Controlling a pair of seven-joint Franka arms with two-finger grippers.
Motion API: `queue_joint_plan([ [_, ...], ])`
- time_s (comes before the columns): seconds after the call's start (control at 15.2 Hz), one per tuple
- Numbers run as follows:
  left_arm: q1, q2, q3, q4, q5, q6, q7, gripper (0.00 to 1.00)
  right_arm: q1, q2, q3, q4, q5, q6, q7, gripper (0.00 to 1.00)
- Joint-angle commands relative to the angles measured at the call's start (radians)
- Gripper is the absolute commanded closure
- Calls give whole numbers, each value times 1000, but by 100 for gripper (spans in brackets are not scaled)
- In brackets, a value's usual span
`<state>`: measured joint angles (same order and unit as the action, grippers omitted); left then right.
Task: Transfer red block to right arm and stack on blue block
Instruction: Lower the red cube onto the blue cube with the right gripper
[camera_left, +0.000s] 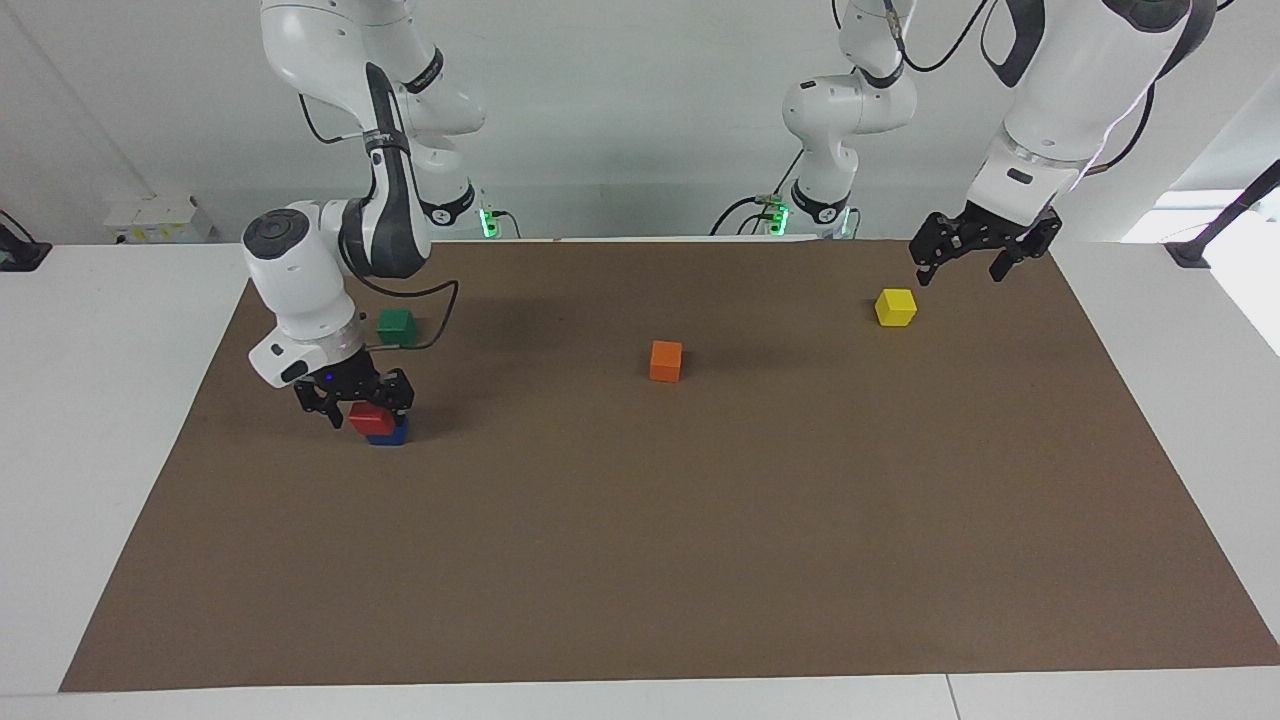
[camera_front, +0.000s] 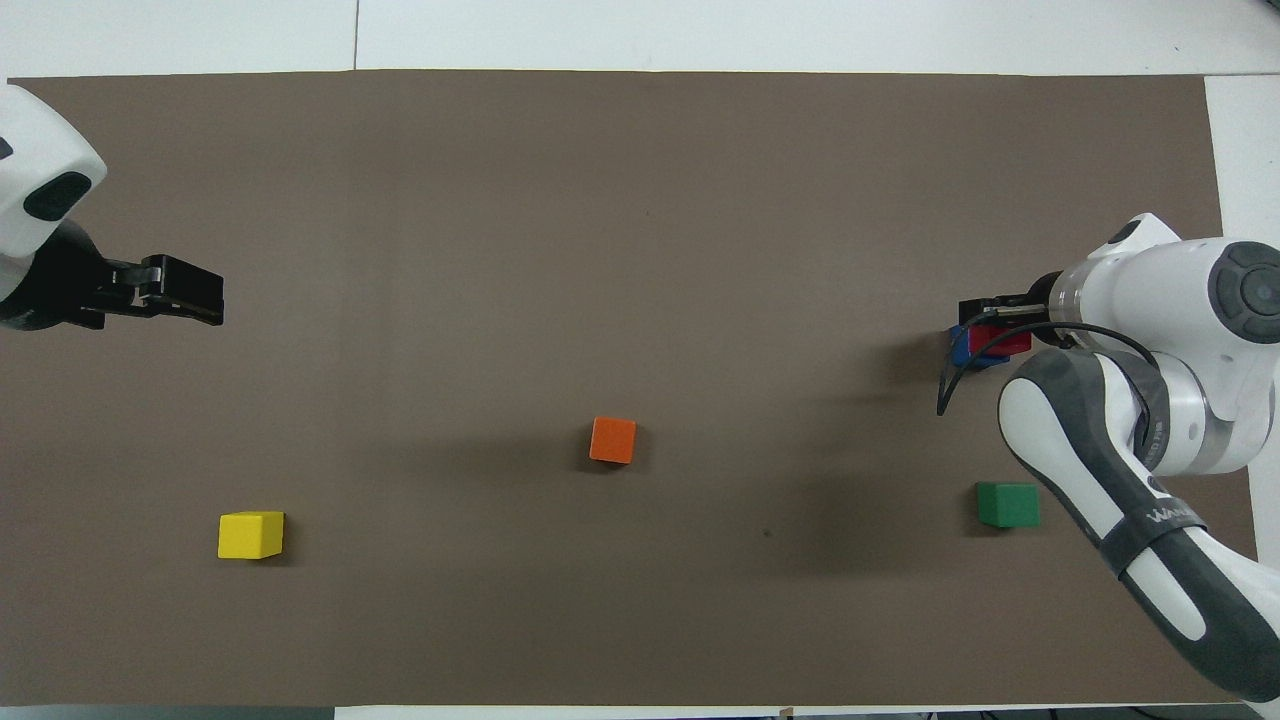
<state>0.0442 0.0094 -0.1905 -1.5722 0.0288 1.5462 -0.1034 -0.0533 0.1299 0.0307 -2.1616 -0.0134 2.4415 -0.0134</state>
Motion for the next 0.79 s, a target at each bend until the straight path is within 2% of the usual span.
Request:
queue_joint_plan([
  [0.0,0,-29,2,-31,22,-9,1,0,-13,-10,11,-15,21,22,-19,0],
  [0.2,0,-29,2,-31,23,-9,1,0,-14,-19,11,23,21,-33,-42,0],
  [0.46,0,-29,2,-31,23,-8,1,0,-19,-59,3,208,21,-327,-117,0],
  [0.72,0,-29,2,-32,22,-8,1,0,-30,-119,-2,304,21,-478,-123,0],
])
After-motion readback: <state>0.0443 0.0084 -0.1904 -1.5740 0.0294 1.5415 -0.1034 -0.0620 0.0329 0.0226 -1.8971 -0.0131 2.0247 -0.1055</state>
